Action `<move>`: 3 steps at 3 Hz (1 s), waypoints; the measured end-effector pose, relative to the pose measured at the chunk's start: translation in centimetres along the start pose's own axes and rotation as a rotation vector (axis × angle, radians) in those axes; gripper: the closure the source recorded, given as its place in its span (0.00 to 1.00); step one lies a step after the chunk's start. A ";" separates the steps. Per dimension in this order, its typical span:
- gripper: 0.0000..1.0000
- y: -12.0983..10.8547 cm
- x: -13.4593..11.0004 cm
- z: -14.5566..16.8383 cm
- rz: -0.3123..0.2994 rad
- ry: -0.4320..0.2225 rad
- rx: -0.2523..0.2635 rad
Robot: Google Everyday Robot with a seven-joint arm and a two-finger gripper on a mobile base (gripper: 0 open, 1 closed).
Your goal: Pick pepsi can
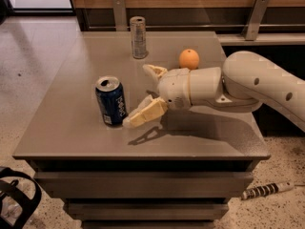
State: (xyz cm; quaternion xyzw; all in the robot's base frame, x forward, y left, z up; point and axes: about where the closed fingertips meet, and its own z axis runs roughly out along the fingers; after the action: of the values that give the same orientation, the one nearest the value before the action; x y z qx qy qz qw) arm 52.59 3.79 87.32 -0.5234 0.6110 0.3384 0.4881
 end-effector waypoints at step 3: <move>0.00 1.0 -0.4 3.8 0.010 -0.077 -0.033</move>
Offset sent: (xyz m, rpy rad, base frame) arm 0.0023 0.0390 -0.0087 0.0950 -0.0007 0.0199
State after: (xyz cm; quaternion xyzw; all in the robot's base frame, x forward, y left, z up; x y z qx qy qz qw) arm 52.51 7.61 86.47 -0.5148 0.5887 0.3709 0.5008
